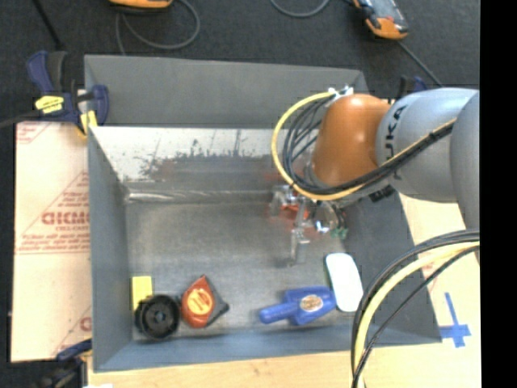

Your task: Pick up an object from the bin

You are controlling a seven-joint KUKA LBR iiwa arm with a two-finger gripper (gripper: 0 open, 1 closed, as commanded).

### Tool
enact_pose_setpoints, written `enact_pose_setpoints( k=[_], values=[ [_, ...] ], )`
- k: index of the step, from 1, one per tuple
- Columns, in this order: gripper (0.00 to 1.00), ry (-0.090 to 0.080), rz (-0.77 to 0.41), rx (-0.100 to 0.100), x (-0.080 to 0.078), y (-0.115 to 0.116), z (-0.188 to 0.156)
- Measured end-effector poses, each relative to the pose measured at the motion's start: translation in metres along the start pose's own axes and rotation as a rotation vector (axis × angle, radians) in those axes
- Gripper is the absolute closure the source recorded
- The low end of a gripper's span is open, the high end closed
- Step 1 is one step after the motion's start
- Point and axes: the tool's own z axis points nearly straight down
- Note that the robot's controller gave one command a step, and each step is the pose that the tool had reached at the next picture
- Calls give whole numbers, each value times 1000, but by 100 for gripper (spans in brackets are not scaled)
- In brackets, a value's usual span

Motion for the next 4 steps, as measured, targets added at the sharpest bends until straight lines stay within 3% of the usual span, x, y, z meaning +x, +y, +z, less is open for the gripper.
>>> enact_pose_setpoints(
  k=[1,2,3,4],
  values=[
    [0,-4,27,0,-21,-25,-10],
    [0,-4,9,2,-23,-34,-6],
    [0,-4,-9,3,-45,-60,1],
    [100,-6,-46,2,-37,-69,13]
  ],
)
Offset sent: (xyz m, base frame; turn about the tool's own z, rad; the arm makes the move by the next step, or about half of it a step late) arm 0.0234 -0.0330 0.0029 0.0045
